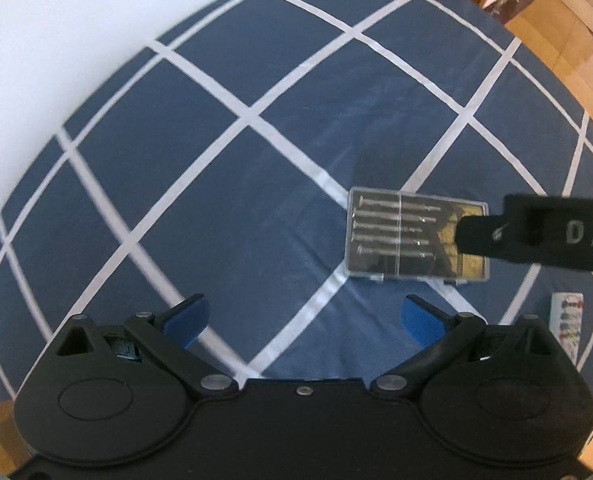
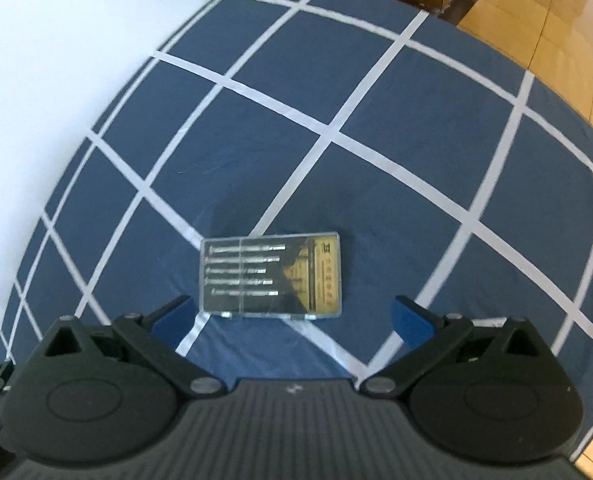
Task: Organize objects
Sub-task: 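Move the right tool out of the box toward the clear screwdriver case, then close the right tool on the clear screwdriver case and lift it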
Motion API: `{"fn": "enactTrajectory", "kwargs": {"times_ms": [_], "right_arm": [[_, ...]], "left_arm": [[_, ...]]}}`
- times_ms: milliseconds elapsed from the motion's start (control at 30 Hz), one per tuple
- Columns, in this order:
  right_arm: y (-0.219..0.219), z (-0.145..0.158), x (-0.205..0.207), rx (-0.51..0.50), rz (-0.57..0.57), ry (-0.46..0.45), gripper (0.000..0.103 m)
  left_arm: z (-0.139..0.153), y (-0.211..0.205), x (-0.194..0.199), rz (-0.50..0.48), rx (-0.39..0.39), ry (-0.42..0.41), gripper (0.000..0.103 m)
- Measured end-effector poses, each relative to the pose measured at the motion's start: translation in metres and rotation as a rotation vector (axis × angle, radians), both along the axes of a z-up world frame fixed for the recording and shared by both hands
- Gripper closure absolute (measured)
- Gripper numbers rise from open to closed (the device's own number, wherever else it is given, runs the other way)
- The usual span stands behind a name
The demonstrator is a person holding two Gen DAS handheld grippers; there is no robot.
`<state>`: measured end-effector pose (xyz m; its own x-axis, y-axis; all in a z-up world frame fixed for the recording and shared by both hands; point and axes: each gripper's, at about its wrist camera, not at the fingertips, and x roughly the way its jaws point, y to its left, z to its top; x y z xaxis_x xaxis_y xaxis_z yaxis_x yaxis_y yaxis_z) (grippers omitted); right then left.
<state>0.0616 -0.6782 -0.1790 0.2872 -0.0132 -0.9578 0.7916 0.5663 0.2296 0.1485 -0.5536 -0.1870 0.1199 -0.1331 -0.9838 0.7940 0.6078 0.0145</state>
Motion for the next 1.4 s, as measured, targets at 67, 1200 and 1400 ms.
{"fn": "enactTrajectory", "kwargs": {"times_ms": [67, 1200, 1400], "right_arm": [[-0.004, -0.011, 0.008, 0.009, 0.003, 0.014, 0.000], [-0.018, -0.064, 0.032, 0.039, 0.046, 0.075, 0.033], [-0.019, -0.065, 0.034, 0.041, 0.058, 0.071, 0.036]], "left_arm": [[-0.011, -0.009, 0.005, -0.011, 0.008, 0.018, 0.001], [-0.050, -0.040, 0.005, -0.019, -0.045, 0.217, 0.045], [-0.049, -0.047, 0.008, -0.028, -0.042, 0.197, 0.046]]}}
